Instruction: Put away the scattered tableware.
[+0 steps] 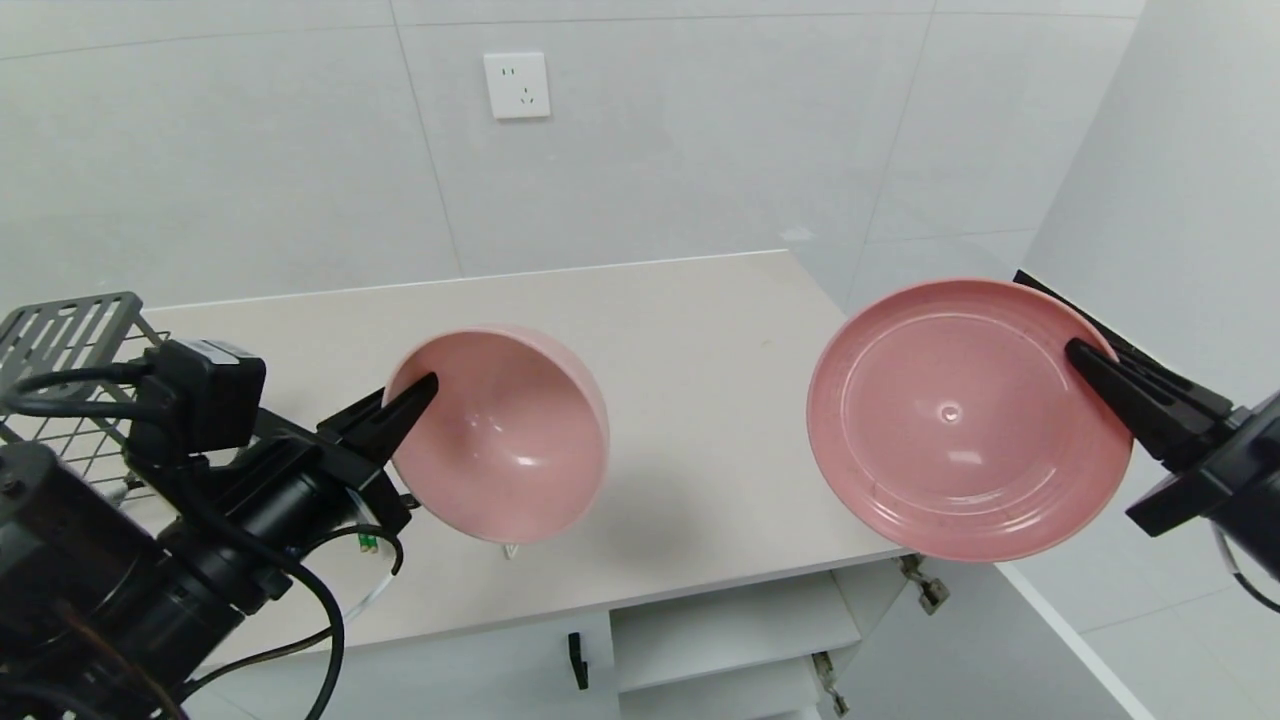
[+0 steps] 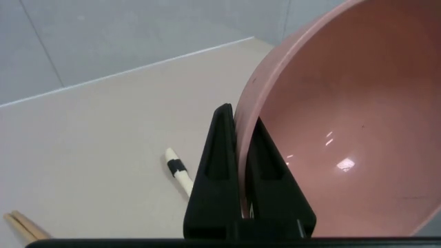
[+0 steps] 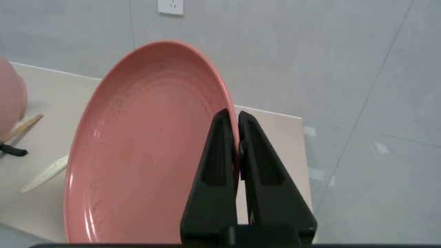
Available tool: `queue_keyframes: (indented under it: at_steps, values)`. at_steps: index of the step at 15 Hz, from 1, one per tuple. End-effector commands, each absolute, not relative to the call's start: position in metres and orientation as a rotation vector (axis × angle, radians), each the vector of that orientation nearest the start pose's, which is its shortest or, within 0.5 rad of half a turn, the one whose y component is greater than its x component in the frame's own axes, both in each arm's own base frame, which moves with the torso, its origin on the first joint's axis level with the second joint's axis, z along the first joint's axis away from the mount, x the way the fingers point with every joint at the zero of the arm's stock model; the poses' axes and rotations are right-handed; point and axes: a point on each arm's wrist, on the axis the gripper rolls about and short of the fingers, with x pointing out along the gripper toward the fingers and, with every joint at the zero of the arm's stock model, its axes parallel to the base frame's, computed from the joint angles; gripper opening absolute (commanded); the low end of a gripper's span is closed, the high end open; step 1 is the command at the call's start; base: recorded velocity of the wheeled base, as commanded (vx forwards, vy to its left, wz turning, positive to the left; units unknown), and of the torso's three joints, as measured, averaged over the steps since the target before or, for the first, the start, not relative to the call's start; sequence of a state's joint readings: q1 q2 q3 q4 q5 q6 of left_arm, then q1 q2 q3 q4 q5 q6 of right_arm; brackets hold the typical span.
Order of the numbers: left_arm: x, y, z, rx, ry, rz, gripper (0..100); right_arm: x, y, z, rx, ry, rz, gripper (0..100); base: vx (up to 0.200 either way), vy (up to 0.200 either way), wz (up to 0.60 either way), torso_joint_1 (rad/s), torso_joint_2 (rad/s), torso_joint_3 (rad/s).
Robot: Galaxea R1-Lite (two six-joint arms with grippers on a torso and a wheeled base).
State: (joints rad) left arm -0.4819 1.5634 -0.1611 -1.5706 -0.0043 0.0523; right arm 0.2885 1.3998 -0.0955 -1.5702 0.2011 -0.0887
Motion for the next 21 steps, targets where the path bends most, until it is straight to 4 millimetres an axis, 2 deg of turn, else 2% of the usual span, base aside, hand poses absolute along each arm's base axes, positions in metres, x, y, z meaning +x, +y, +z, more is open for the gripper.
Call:
queue_keyframes:
  at_steps: [1,2,9,12,18,21]
  values:
    - [0.1731,-0.0906,0.1659,0.001,-0.219,-0.479,0,0.1594,0.0538,0.1697,-0.075,-0.268,0.486,0,-0.200,0.000,0.00,0.002,0.00,0.002]
    - [0.1721,-0.0901,0.1671,0.002,-0.226,-0.480,0,0.1591,0.0551,0.1686,-0.074,-0.262,0.494,0,-0.200,0.000,0.00,0.012,0.00,-0.002]
    - [0.1676,-0.0867,0.1745,-0.008,-0.263,-0.472,0,0.1604,0.0585,0.1657,-0.073,-0.246,0.512,0,0.000,0.000,0.00,0.000,0.00,0.000]
    - [0.1670,-0.0868,0.1745,-0.008,-0.263,-0.474,0,0.1598,0.0586,0.1629,-0.074,-0.232,0.515,0,-0.200,0.000,0.00,-0.071,0.15,0.066]
    - [0.1674,-0.0873,0.1717,-0.005,-0.249,-0.477,0,0.1603,0.0588,0.1624,-0.074,-0.229,0.515,0,0.000,0.000,0.00,-0.035,0.06,0.036]
    - [0.1674,-0.0873,0.1711,-0.004,-0.246,-0.477,0,0.1604,0.0585,0.1624,-0.074,-0.229,0.513,0,0.000,0.000,-0.60,0.001,0.00,0.002]
